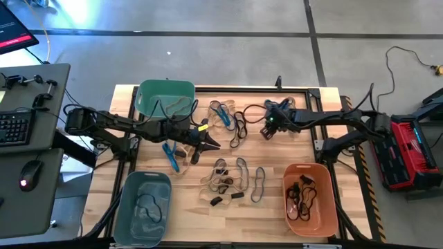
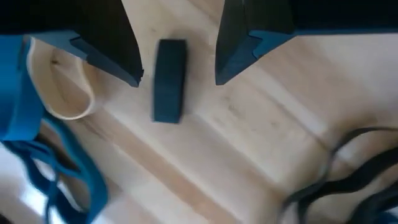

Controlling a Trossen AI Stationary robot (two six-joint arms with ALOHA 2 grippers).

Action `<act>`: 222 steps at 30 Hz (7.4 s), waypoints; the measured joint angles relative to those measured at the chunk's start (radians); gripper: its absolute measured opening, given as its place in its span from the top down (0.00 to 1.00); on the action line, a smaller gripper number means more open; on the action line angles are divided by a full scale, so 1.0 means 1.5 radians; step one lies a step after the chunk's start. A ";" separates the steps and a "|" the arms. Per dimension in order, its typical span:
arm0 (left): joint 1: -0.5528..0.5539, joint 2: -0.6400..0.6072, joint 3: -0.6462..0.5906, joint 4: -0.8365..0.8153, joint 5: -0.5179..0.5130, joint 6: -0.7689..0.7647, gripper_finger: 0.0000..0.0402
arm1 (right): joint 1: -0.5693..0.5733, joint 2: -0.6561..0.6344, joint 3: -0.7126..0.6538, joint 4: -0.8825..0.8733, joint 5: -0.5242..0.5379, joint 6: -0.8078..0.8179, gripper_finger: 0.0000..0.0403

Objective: Sort rubber bands into baskets
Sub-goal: Put the black rubber band into the orange bin

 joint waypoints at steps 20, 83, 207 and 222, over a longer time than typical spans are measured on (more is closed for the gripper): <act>-0.001 0.000 0.000 -0.007 0.000 -0.002 0.90 | -0.038 0.000 -0.123 0.160 -0.077 0.013 0.56; 0.000 0.000 0.000 -0.028 -0.011 -0.003 0.90 | 0.875 -0.022 0.063 -0.359 -0.260 1.103 0.99; 0.005 0.062 -0.106 0.211 -0.039 -0.035 1.00 | 0.474 0.296 0.298 0.098 -0.145 0.081 0.82; 0.005 0.062 -0.106 0.206 -0.039 -0.035 1.00 | 0.446 0.367 0.298 0.157 -0.139 0.058 0.62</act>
